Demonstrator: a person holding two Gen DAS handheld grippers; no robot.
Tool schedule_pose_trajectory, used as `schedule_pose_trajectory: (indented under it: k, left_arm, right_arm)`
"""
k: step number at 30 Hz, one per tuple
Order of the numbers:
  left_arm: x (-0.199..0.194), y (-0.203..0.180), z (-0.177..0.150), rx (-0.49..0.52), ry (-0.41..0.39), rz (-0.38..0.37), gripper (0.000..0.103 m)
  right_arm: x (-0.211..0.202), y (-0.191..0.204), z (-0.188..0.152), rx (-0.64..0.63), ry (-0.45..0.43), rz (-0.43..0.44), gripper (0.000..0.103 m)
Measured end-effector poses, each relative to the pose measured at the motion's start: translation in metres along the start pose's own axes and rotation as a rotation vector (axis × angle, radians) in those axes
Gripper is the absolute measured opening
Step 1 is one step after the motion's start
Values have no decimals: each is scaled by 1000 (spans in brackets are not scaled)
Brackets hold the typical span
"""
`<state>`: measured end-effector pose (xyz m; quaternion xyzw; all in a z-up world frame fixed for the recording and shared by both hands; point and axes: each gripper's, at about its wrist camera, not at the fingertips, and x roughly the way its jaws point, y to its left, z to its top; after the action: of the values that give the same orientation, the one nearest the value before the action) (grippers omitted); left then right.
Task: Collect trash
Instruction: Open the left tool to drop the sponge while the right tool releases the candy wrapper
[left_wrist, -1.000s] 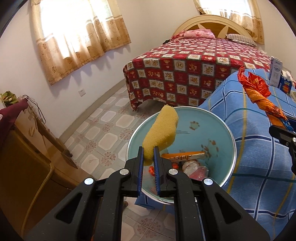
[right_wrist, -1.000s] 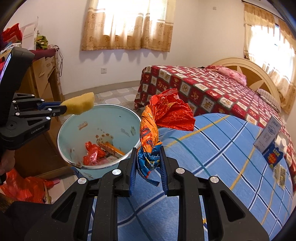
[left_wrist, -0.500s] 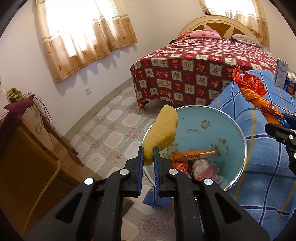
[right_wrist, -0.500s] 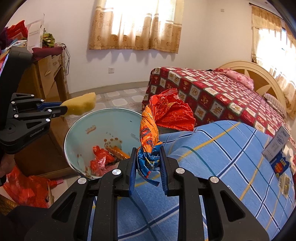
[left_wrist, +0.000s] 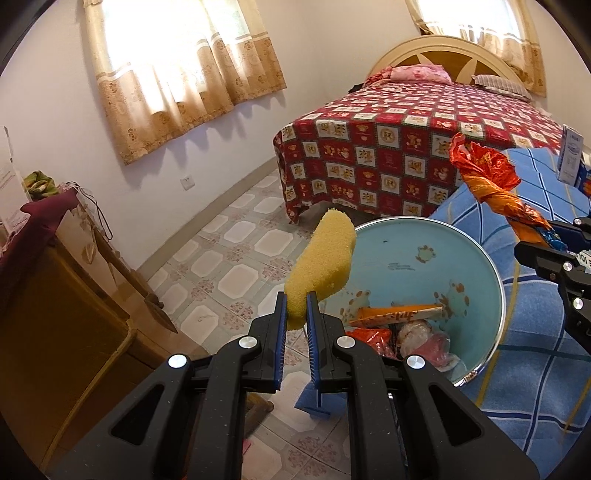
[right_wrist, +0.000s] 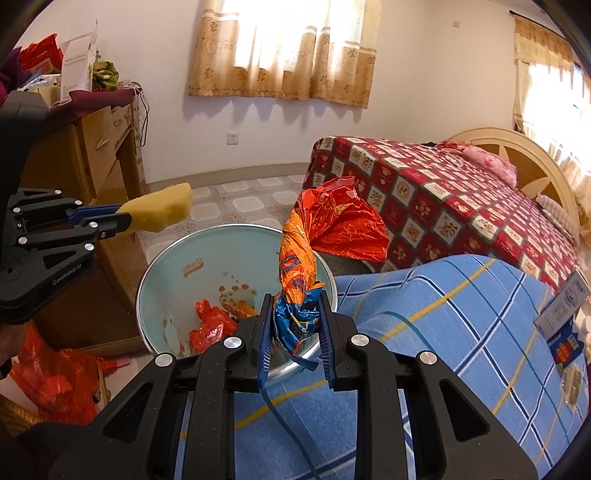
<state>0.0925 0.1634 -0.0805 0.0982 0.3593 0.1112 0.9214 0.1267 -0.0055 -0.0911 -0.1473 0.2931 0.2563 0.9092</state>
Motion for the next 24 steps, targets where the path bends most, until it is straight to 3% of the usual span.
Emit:
schedule_pose_trajectory:
  k: [24]
  left_arm:
    - [1,9,4,-25,-7,24,10]
  right_arm:
    - [9,9,10,-18,1,21,23]
